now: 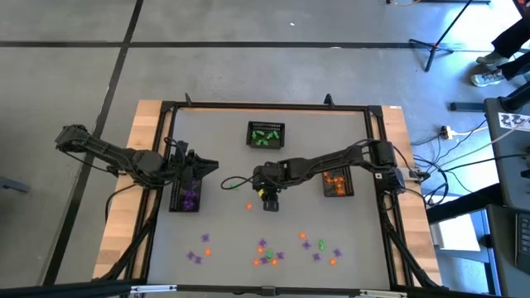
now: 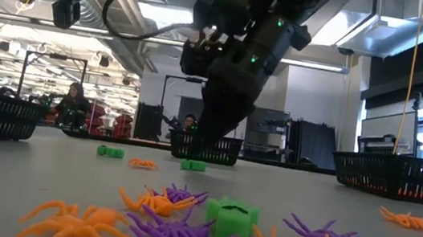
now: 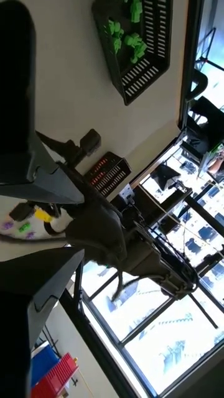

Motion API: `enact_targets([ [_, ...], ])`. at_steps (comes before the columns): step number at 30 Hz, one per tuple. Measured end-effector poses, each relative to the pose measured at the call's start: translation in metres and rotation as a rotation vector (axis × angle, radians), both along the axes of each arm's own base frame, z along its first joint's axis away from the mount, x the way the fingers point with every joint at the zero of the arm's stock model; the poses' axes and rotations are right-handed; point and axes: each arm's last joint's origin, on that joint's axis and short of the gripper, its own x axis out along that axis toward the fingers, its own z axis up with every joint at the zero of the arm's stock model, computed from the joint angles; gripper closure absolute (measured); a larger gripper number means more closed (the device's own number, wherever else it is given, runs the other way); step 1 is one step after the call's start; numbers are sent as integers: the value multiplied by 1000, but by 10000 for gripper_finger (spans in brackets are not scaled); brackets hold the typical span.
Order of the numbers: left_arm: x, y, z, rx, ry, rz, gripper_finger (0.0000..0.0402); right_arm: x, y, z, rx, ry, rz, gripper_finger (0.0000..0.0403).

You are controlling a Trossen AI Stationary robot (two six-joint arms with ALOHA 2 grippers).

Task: Sort Halloween decoration
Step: Put the green skeleton toy into the top bin

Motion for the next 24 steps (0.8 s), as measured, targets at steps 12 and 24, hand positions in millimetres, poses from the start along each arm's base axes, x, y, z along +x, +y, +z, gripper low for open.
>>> enact_targets([
  [12, 0, 0, 0, -18, -3, 0, 286, 2, -7, -21, 42, 70, -26, 229],
  [24, 0, 0, 0, -18, -3, 0, 286, -6, -8, 1, 90, 63, -34, 391],
])
